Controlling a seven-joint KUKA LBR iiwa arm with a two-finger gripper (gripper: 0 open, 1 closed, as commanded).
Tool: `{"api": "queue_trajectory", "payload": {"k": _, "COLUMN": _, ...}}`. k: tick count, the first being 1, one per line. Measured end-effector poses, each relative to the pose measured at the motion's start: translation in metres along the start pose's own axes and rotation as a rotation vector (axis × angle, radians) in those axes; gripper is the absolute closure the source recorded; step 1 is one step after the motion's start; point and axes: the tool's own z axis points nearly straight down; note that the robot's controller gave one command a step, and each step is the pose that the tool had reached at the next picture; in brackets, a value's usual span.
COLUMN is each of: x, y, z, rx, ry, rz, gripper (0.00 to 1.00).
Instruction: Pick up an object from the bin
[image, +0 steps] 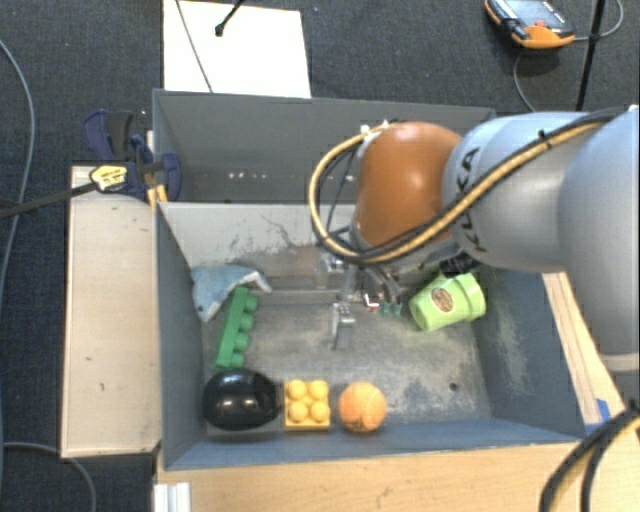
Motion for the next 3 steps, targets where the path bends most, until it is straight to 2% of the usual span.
{"api": "queue_trajectory", "payload": {"k": 1, "x": -0.002, "y": 0.000, "z": -0.005, "rx": -0.001, "ry": -0.008, "rz": 0.002, "gripper": 0.00}}
{"api": "queue_trajectory", "payload": {"k": 2, "x": 0.032, "y": -0.045, "z": 0.002, "rx": -0.002, "ry": -0.007, "rz": -0.019, "gripper": 0.00}}
{"api": "queue_trajectory", "payload": {"k": 3, "x": 0.055, "y": -0.065, "z": 0.033, "rx": 0.006, "ry": -0.010, "rz": -0.049, "gripper": 0.00}}
